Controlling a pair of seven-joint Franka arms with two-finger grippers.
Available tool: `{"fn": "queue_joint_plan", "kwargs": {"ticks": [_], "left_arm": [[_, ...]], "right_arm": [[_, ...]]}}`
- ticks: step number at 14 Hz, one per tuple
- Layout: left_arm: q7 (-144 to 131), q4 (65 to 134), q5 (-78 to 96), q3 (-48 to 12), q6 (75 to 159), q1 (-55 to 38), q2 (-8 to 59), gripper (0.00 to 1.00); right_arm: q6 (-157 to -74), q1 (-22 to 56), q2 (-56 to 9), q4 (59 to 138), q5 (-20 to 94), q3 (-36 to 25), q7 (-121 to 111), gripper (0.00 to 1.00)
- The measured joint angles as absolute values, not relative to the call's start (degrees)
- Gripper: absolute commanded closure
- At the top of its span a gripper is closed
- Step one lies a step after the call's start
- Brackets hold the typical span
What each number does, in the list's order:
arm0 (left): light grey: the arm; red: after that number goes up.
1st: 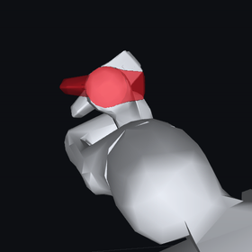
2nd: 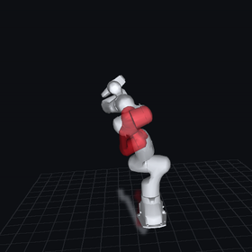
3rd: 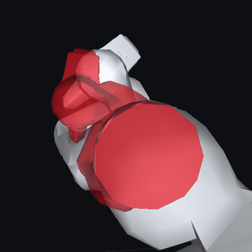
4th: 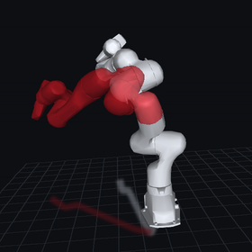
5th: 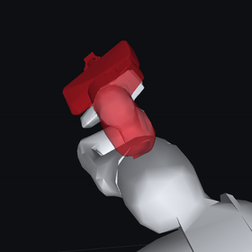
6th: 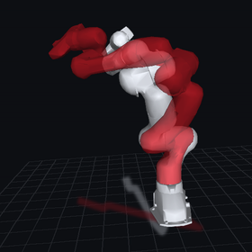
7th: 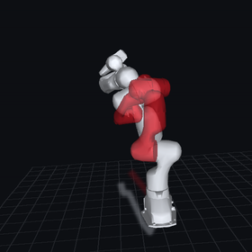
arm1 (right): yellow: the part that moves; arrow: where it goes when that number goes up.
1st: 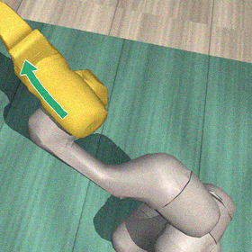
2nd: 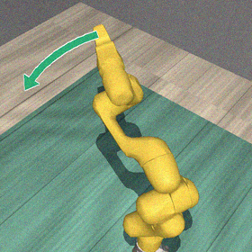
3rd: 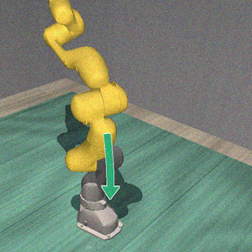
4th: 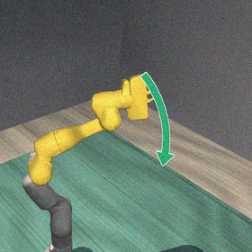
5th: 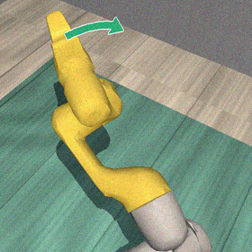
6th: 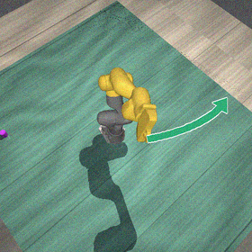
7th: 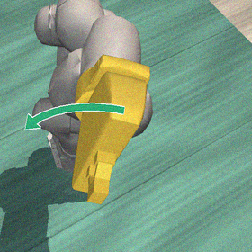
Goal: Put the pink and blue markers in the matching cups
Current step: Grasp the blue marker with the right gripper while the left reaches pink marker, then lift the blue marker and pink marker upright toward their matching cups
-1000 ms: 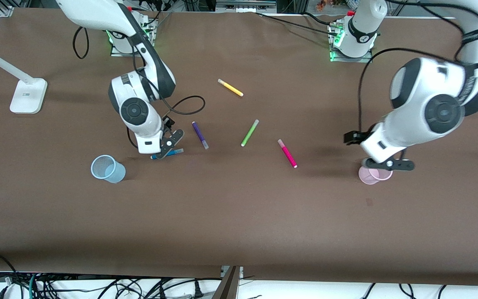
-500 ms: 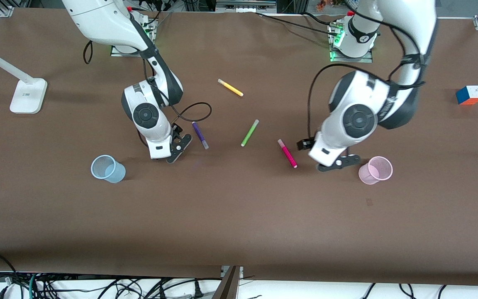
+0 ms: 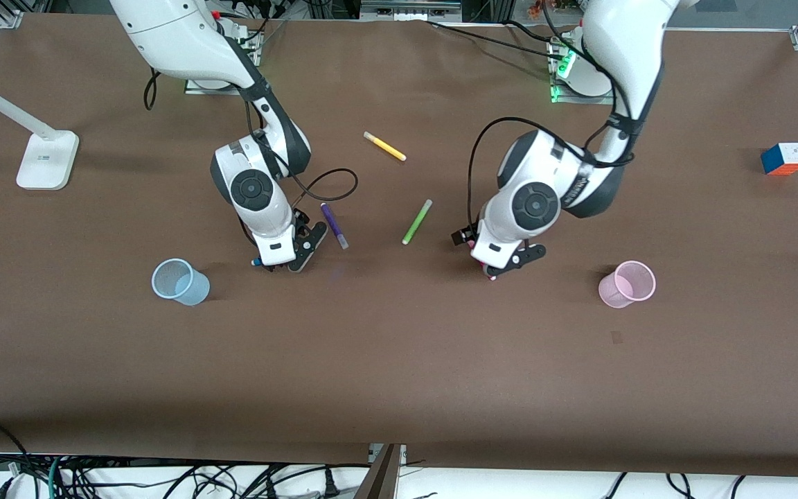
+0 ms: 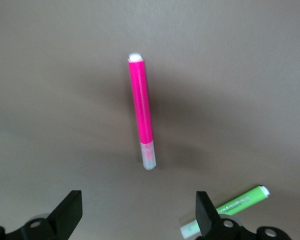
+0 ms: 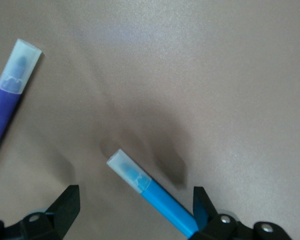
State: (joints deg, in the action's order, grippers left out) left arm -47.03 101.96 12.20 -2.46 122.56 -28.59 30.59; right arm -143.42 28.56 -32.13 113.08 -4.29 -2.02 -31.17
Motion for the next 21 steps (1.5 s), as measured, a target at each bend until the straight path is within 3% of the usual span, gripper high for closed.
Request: {"fn": "queue_joint_plan", "kwargs": {"ticks": [2,5,6,8,9,11,13,15,21], "left_arm": [[-47.74,105.54,12.21,-2.48,128.49,-30.32,31.19,0.0],[-47.96,106.94,12.21,-2.48,131.63,-31.21,32.84,0.06],[-47.96,106.98,12.21,-2.46,132.37,-31.21,33.52,0.14],[-47.96,107.01,12.21,-2.38,135.07,-31.21,34.99,0.29],[-47.91,107.0,12.21,-2.33,136.12,-31.21,35.51,0.31],[-47.9,107.0,12.19,-2.21,136.95,-31.21,36.17,0.46],[-47.87,106.86,12.16,-2.2,137.27,-31.19,36.02,0.78],[-47.87,106.86,12.16,-2.14,137.24,-31.18,35.94,0.99],[-47.83,106.45,11.31,-1.41,135.01,-31.09,35.33,1.0]], "right_arm": [[-144.51,28.56,-32.64,113.07,-4.32,-2.11,-33.49,0.03],[-144.85,28.56,-32.77,113.07,-4.34,-2.24,-34.56,0.51],[-144.86,28.56,-32.77,113.07,-4.35,-2.24,-34.62,0.61],[-144.9,28.56,-32.77,113.05,-4.35,-2.25,-34.64,0.67],[-144.9,28.57,-32.73,113.04,-4.35,-2.24,-34.65,0.75],[-144.88,28.6,-32.53,112.99,-4.35,-2.19,-34.65,0.92],[-144.89,28.6,-32.48,112.95,-4.35,-2.2,-34.65,0.95],[-144.97,28.56,-32.5,112.75,-4.35,-2.45,-34.65,0.95],[-140.32,27.99,-28.59,108.75,-4.33,-5.06,-38.05,0.95]]}}
